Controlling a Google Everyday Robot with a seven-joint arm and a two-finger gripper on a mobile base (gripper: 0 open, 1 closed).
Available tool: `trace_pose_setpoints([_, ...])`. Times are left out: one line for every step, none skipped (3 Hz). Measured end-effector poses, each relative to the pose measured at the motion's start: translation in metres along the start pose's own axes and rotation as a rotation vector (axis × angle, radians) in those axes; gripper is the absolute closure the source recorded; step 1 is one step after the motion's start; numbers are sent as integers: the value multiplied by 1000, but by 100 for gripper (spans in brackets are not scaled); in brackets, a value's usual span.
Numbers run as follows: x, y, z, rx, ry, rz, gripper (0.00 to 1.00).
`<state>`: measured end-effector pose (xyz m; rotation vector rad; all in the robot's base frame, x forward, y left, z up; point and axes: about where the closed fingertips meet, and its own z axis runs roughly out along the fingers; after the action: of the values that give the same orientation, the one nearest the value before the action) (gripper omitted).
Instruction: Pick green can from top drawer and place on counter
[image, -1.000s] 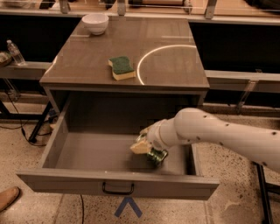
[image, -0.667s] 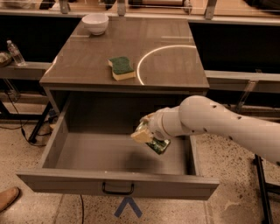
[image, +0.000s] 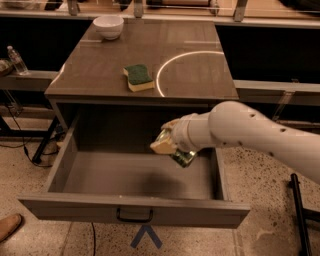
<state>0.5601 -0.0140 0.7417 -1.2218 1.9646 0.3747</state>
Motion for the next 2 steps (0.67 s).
trace_pose_setpoints([-44,-38,-47,86,-57,-46,100])
trace_pose_setpoints([-89,-67,-95,153,-80,-76,100])
